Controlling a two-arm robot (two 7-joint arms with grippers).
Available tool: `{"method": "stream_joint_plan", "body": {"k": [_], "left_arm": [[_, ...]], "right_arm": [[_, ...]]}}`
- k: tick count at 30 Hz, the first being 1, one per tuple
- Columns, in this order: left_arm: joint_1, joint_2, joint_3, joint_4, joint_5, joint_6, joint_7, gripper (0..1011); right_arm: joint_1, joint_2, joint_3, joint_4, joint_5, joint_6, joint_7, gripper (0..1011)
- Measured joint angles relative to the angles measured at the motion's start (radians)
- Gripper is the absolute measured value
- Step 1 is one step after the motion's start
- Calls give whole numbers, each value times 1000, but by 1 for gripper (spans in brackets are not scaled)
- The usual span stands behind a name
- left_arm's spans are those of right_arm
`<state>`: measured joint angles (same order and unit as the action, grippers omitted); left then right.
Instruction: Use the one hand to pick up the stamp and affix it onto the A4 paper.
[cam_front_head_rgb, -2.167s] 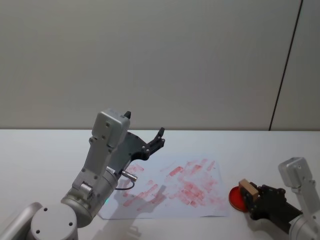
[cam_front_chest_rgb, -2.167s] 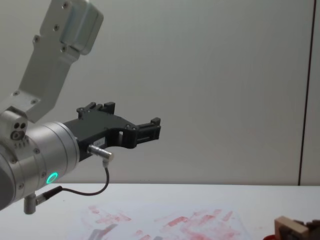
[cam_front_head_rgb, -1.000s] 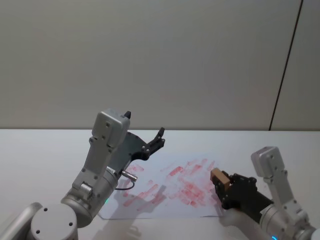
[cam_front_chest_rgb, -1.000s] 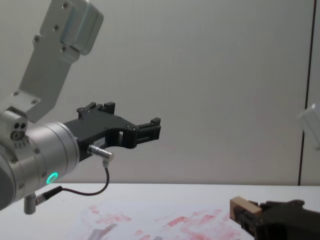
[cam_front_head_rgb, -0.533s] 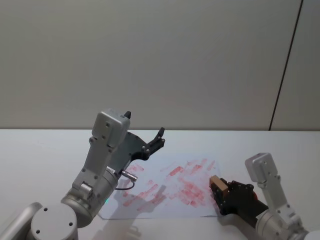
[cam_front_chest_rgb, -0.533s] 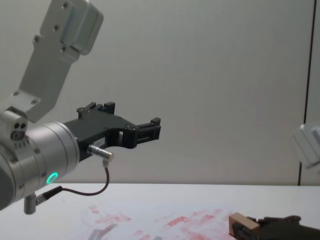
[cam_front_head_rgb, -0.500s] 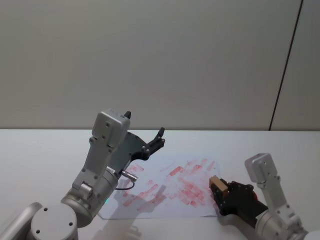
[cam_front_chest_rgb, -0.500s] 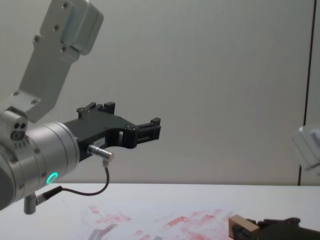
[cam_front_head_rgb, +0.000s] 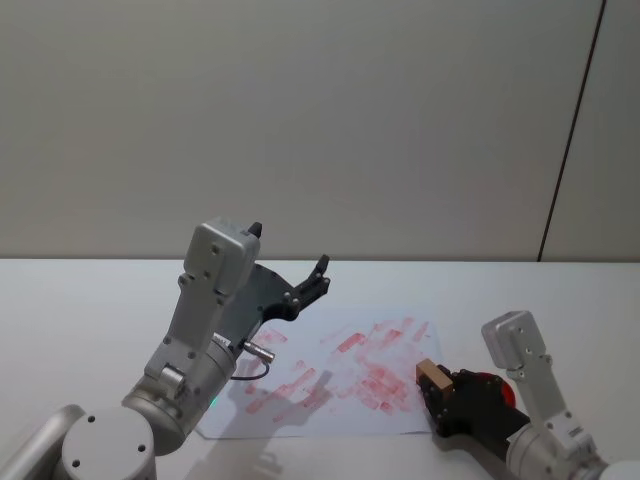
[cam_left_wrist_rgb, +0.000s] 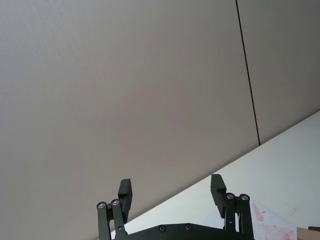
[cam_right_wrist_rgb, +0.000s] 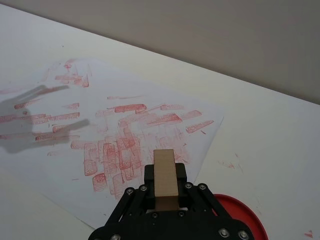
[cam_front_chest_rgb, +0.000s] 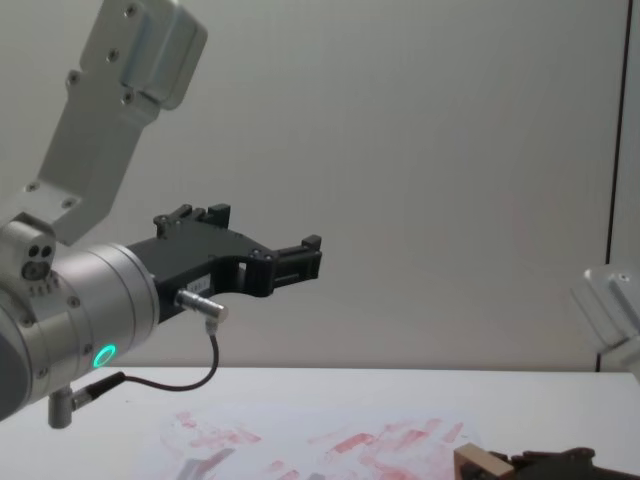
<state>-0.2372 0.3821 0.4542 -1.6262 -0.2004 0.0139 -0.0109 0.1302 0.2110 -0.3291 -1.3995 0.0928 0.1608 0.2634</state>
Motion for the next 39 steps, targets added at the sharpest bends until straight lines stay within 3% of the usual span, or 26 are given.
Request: {"method": "stream_joint_plan", "body": {"k": [19,27,39], "left_arm": [[0,0,0,0,0,0,0,1002],[0,0,0,0,0,0,0,1002],[0,0,0,0,0,0,0,1003]], "right_arm": [[12,-4,2,6,-4,19,6,217],[7,5,17,-42,30,-11,-10,217],[-42,55,52,-145,90,-31,-28,217]]}}
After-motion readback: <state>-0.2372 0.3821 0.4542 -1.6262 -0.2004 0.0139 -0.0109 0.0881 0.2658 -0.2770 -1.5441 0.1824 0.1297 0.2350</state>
